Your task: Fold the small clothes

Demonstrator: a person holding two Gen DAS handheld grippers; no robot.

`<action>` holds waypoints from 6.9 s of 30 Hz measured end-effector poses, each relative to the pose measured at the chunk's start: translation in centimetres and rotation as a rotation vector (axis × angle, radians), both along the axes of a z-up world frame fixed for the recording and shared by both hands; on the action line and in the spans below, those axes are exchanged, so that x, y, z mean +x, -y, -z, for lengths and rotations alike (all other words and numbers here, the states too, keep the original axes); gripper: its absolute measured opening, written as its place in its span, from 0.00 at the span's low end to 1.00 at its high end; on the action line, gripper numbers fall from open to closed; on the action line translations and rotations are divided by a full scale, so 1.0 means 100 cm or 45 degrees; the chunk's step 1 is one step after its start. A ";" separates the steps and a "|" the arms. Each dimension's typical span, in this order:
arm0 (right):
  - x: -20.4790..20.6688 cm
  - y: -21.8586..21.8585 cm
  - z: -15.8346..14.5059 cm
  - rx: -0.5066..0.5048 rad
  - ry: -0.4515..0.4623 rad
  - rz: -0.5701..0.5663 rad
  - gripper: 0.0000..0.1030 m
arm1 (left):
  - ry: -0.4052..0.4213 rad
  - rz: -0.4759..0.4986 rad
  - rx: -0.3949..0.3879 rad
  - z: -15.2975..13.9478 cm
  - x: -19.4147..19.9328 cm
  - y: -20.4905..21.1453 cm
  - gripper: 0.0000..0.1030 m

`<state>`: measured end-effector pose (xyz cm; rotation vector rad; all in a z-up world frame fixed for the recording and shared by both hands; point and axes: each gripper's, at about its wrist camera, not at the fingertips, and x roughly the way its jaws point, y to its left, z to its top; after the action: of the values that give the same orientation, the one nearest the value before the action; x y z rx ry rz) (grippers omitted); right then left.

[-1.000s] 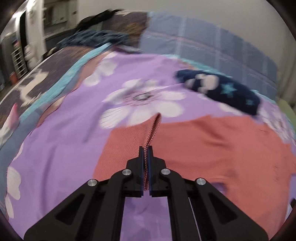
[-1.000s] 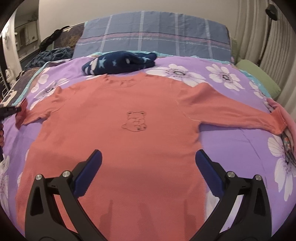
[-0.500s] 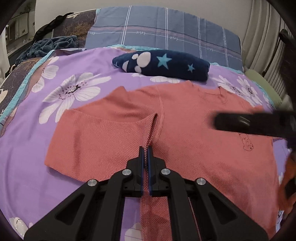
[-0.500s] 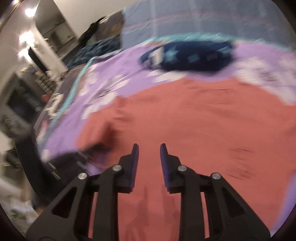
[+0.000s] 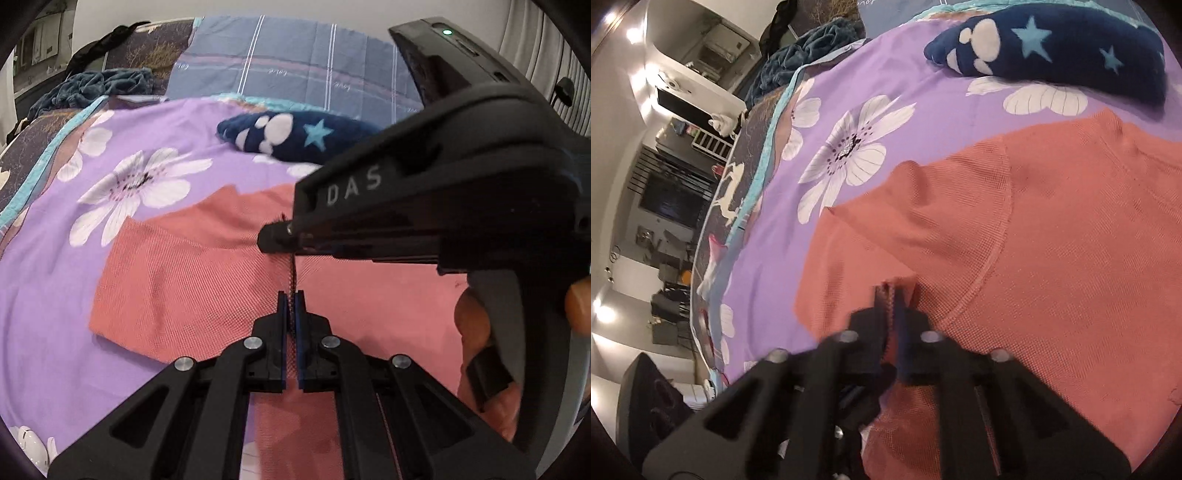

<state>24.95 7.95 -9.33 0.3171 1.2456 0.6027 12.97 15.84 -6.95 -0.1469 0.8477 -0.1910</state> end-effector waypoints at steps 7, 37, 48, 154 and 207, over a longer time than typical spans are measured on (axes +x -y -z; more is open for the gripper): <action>-0.007 0.044 -0.055 -0.007 0.202 0.023 0.04 | 0.096 0.128 -0.085 -0.042 -0.001 0.049 0.03; -0.021 0.331 -0.022 0.063 0.181 0.492 0.04 | -0.081 0.489 -0.081 -0.011 0.043 0.267 0.03; -0.050 0.358 -0.004 0.013 0.222 0.624 0.19 | -0.141 0.355 -0.159 0.012 0.051 0.220 0.26; -0.110 0.273 0.022 -0.190 0.339 0.390 0.16 | 0.372 0.132 -0.093 -0.104 0.027 0.068 0.03; -0.155 0.300 0.009 -0.320 0.469 0.527 0.34 | 0.097 -0.059 0.183 0.029 0.029 0.009 0.42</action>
<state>9.44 -22.06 -10.22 0.2302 0.8537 0.1343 15.83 14.94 -9.86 -0.0244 0.7789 -0.0911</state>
